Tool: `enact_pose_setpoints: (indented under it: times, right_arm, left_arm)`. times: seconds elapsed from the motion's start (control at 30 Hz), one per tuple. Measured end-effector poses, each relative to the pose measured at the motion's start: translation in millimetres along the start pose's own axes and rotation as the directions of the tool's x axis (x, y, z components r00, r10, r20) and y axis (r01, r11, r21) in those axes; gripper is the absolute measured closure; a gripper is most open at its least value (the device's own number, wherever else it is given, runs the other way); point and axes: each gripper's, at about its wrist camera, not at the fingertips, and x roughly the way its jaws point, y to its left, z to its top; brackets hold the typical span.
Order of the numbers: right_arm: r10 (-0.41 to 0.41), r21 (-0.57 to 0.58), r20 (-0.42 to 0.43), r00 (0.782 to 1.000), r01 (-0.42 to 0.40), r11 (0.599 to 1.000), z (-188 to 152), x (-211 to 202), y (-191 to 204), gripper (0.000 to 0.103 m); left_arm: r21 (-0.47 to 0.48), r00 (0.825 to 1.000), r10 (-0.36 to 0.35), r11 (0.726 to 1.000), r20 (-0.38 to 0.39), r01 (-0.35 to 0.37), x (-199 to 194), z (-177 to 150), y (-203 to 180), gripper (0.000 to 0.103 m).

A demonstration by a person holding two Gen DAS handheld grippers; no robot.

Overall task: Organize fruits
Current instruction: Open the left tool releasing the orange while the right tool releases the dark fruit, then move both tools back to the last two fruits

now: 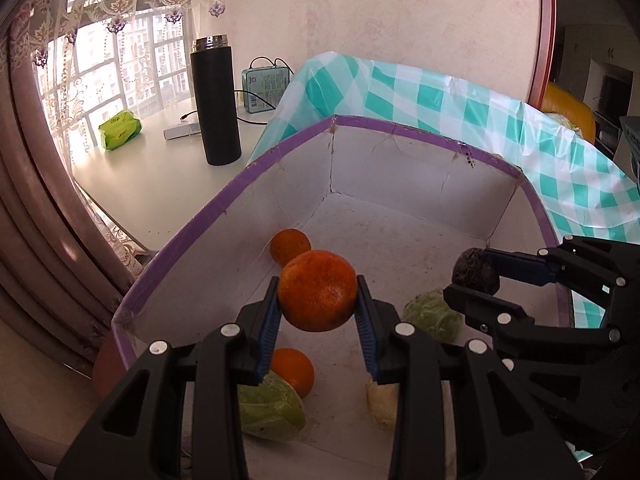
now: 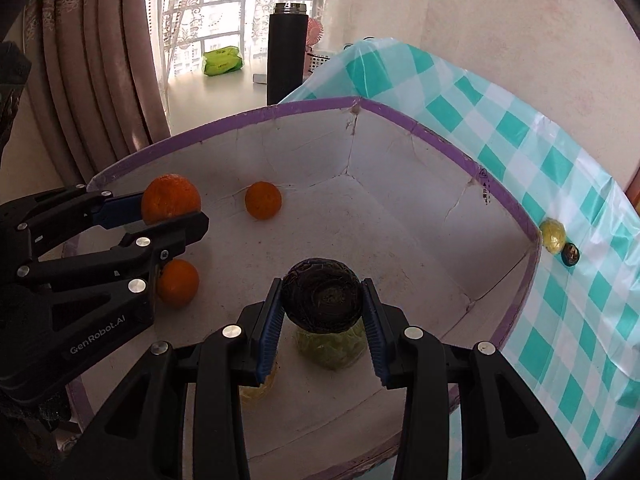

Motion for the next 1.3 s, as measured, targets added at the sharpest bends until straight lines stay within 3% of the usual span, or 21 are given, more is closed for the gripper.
enact_pose_setpoints:
  times: [0.27,0.4,0.5,0.57,0.63,0.73,0.9,1.07,1.13,1.2,1.3]
  right_arm:
    - [-0.046,-0.059,-0.132,0.990,0.039,0.997,-1,26,15,0.064]
    - [-0.052,-0.069,-0.143,0.988,0.042,0.997,-2,28,16,0.062]
    - [-0.063,-0.066,-0.141,0.988,0.055,0.996,0,26,14,0.043]
    - [-0.074,-0.081,-0.138,0.988,0.063,0.995,0,24,16,0.039]
    - [-0.079,-0.085,-0.131,0.988,0.068,0.994,0,22,16,0.032]
    - [-0.083,-0.081,-0.130,0.988,0.073,0.994,0,21,15,0.031]
    - [-0.067,-0.035,-0.078,0.995,0.064,0.997,-4,8,2,0.030]
    - [0.061,0.115,0.065,0.996,-0.068,0.991,-8,-25,-37,0.030]
    - [0.178,0.230,0.157,0.971,-0.211,0.950,-8,-44,-65,0.030]
    - [0.255,0.323,0.254,0.933,-0.330,0.887,-10,-62,-95,0.030]
    - [0.360,0.421,0.405,0.840,-0.522,0.742,-23,-85,-145,0.028]
  left_arm:
    - [0.016,0.997,0.028,0.999,-0.069,-0.027,10,-5,4,0.066]
    - [0.016,0.996,0.030,0.999,-0.086,-0.029,13,-8,4,0.064]
    - [0.010,0.997,0.028,1.000,-0.070,-0.027,9,-6,3,0.042]
    - [0.000,0.996,0.055,0.998,-0.066,-0.055,6,-4,4,0.020]
    - [-0.008,0.996,0.067,0.998,-0.062,-0.068,5,-4,6,0.014]
    - [-0.010,0.994,0.076,0.997,-0.074,-0.077,6,-5,9,0.013]
    - [-0.014,0.995,0.100,0.995,-0.023,-0.101,-5,-4,9,0.006]
    - [-0.066,0.995,0.059,0.996,0.075,-0.054,-30,4,6,0.004]
    - [-0.058,0.991,0.063,0.997,0.117,-0.056,-39,6,-1,0.004]
    - [-0.063,0.987,0.041,0.998,0.155,-0.032,-50,9,-10,0.004]
    - [-0.055,0.977,-0.056,0.996,0.205,0.069,-65,10,-30,0.004]
